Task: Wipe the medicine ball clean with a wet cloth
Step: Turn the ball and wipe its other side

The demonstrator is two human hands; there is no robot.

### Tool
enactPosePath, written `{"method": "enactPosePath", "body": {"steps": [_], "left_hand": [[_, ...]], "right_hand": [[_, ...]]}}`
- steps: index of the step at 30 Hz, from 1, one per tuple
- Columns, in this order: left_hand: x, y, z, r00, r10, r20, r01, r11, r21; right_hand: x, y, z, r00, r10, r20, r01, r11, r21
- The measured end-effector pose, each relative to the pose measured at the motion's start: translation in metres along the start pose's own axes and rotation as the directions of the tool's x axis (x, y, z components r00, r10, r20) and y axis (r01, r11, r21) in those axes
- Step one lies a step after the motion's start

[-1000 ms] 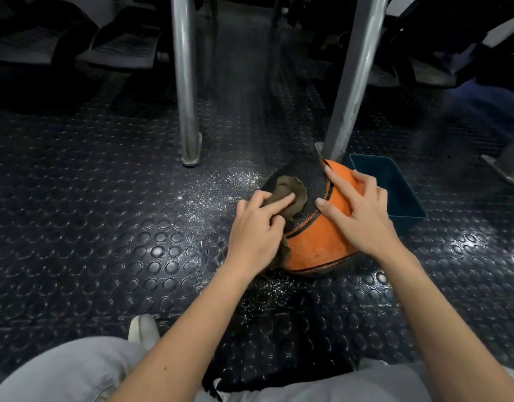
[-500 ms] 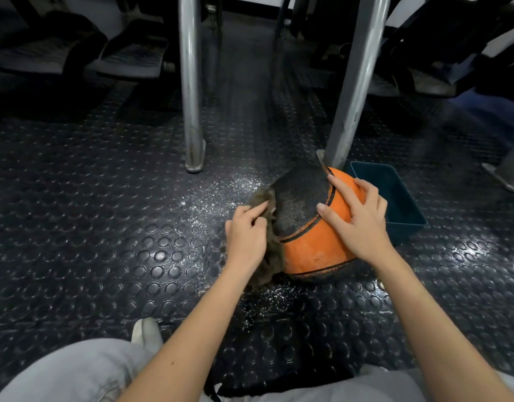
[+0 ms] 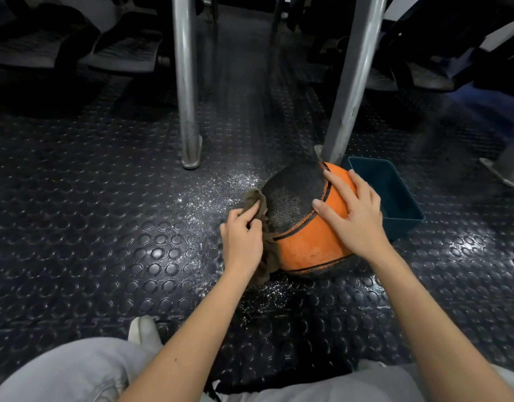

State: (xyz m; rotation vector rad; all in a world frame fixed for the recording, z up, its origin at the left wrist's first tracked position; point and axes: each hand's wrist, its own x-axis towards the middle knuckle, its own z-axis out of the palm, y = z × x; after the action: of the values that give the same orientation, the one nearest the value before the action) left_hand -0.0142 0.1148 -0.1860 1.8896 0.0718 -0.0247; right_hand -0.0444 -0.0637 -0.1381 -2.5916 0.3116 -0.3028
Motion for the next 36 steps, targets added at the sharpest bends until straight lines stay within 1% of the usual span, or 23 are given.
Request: {"method": "enactPosePath", "body": {"steps": [1, 2, 3, 4, 5, 6, 7, 9, 11, 13, 15, 17, 18, 20, 21, 23, 26, 28, 29, 31, 34, 36], "left_hand": [[-0.001, 0.002, 0.0, 1.0, 0.01, -0.01, -0.009, 0.999, 0.039], [-0.003, 0.006, 0.0, 0.998, 0.061, -0.011, -0.06, 0.993, 0.099], [-0.008, 0.012, 0.001, 0.988, 0.152, 0.002, -0.15, 0.976, 0.157], [-0.013, 0.019, 0.002, 0.962, 0.272, 0.034, -0.273, 0.94, 0.202], [-0.019, 0.024, 0.006, 0.916, 0.392, 0.083, -0.401, 0.886, 0.233], [-0.024, 0.027, 0.01, 0.871, 0.473, 0.132, -0.491, 0.833, 0.254], [-0.027, 0.027, 0.014, 0.85, 0.505, 0.153, -0.527, 0.809, 0.261], [-0.024, 0.023, 0.015, 0.864, 0.488, 0.127, -0.504, 0.824, 0.258], [-0.017, 0.016, 0.01, 0.905, 0.417, 0.084, -0.425, 0.878, 0.219], [-0.008, 0.008, 0.006, 0.955, 0.294, 0.031, -0.295, 0.944, 0.146], [0.001, 0.002, 0.004, 0.989, 0.148, 0.005, -0.148, 0.986, 0.078], [0.006, 0.0, 0.004, 0.999, 0.033, 0.002, -0.033, 0.999, 0.016], [0.007, 0.0, 0.004, 1.0, 0.003, 0.0, -0.003, 1.0, -0.008], [0.005, 0.006, 0.004, 1.0, 0.009, -0.007, -0.009, 1.0, 0.011], [0.002, 0.01, 0.004, 0.999, 0.048, -0.009, -0.047, 0.997, 0.057], [-0.008, 0.019, 0.007, 0.983, 0.181, 0.025, -0.183, 0.974, 0.136], [-0.031, 0.024, 0.016, 0.91, 0.386, 0.151, -0.41, 0.892, 0.191], [-0.04, 0.018, 0.02, 0.878, 0.442, 0.184, -0.475, 0.849, 0.229], [-0.039, 0.013, 0.02, 0.882, 0.441, 0.166, -0.47, 0.85, 0.238], [-0.035, 0.005, 0.019, 0.913, 0.397, 0.097, -0.408, 0.889, 0.207], [-0.029, -0.004, 0.016, 0.949, 0.314, 0.028, -0.315, 0.939, 0.138], [-0.024, -0.011, 0.015, 0.975, 0.222, 0.007, -0.222, 0.971, 0.092]], "right_hand": [[0.0, 0.0, 0.0, 1.0, -0.004, -0.005, 0.004, 1.0, -0.005], [0.001, 0.0, 0.001, 1.0, -0.004, -0.01, 0.004, 1.0, -0.006], [0.001, 0.0, 0.001, 1.0, -0.003, -0.017, 0.003, 1.0, -0.006], [0.001, 0.0, 0.001, 1.0, -0.003, -0.026, 0.003, 1.0, -0.004], [0.0, -0.001, 0.001, 0.999, -0.006, -0.033, 0.006, 1.0, -0.004], [0.0, -0.002, 0.001, 0.999, -0.01, -0.033, 0.01, 1.0, -0.007], [-0.001, -0.002, 0.001, 1.0, -0.013, -0.026, 0.013, 1.0, -0.016], [-0.001, -0.002, 0.001, 1.0, -0.023, -0.014, 0.022, 0.999, -0.033], [0.0, -0.002, 0.001, 1.0, -0.016, -0.01, 0.016, 0.999, -0.031], [0.0, -0.002, 0.0, 1.0, -0.011, -0.008, 0.011, 1.0, -0.013], [0.0, -0.001, 0.0, 1.0, -0.008, -0.007, 0.008, 1.0, 0.003], [0.0, -0.001, 0.0, 1.0, -0.003, -0.008, 0.003, 1.0, 0.017], [0.0, -0.001, 0.0, 1.0, -0.001, -0.01, 0.002, 1.0, 0.019], [0.0, -0.001, 0.0, 1.0, -0.003, -0.011, 0.003, 1.0, 0.013], [0.0, -0.001, 0.0, 1.0, -0.003, -0.011, 0.004, 1.0, 0.01], [0.0, -0.001, -0.001, 1.0, 0.004, -0.012, -0.004, 1.0, 0.013], [0.0, 0.0, -0.001, 1.0, 0.004, -0.025, -0.003, 1.0, 0.019], [0.0, 0.001, -0.001, 0.999, -0.011, -0.03, 0.011, 1.0, 0.018], [0.001, 0.001, -0.001, 1.0, -0.015, -0.026, 0.015, 1.0, 0.018], [0.001, 0.001, -0.001, 1.0, -0.012, -0.013, 0.012, 1.0, 0.003], [0.002, -0.001, 0.0, 1.0, -0.002, -0.008, 0.002, 1.0, 0.001], [0.001, -0.001, 0.0, 1.0, 0.002, -0.013, -0.002, 1.0, 0.013]]}}
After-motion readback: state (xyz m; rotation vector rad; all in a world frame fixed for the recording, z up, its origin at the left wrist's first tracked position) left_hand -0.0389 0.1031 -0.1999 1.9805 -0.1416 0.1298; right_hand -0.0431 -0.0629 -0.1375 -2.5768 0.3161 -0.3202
